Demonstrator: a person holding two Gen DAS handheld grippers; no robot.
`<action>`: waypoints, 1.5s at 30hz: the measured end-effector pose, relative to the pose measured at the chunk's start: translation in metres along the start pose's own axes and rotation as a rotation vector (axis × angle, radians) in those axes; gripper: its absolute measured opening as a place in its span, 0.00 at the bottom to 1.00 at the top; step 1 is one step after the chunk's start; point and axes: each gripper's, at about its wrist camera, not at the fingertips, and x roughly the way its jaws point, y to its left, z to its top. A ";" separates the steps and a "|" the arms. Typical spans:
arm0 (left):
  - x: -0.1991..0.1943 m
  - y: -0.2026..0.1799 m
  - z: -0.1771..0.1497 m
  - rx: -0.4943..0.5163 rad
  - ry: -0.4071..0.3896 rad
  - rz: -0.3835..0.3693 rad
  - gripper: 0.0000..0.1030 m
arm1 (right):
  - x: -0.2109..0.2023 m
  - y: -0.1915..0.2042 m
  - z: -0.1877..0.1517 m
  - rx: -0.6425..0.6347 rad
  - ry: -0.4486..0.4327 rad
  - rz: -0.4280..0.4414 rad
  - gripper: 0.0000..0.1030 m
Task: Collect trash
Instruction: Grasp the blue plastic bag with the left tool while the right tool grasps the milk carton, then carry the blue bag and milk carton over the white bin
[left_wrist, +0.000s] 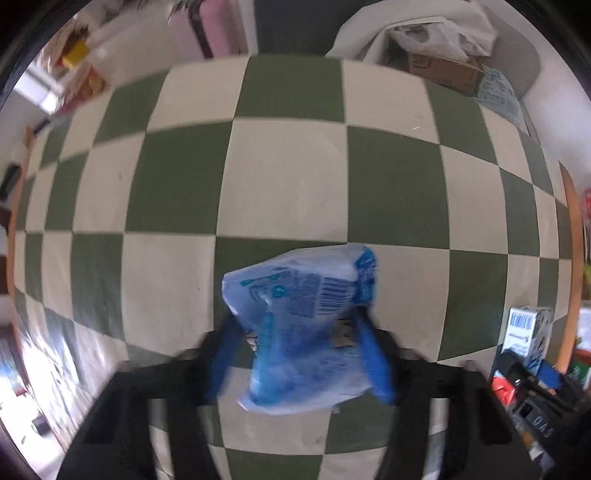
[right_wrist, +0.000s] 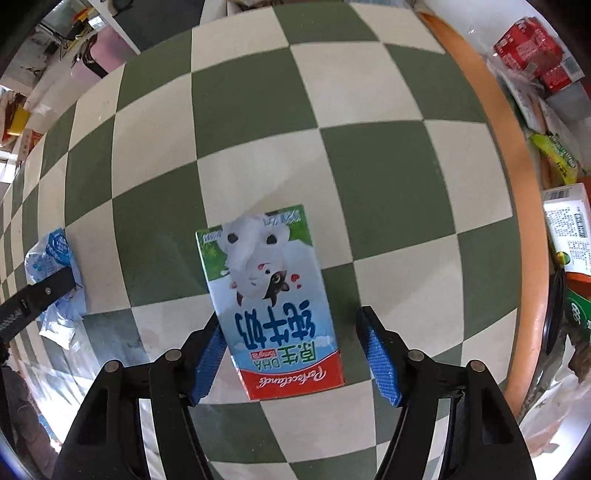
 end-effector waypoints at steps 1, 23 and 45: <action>-0.001 -0.002 -0.001 0.009 -0.006 -0.002 0.38 | 0.000 -0.002 -0.001 0.003 -0.010 -0.002 0.68; -0.093 0.053 -0.085 0.074 -0.228 0.036 0.09 | -0.075 0.021 -0.092 0.003 -0.206 0.105 0.51; -0.181 0.227 -0.423 0.095 -0.289 -0.120 0.09 | -0.172 0.115 -0.491 0.044 -0.361 0.265 0.51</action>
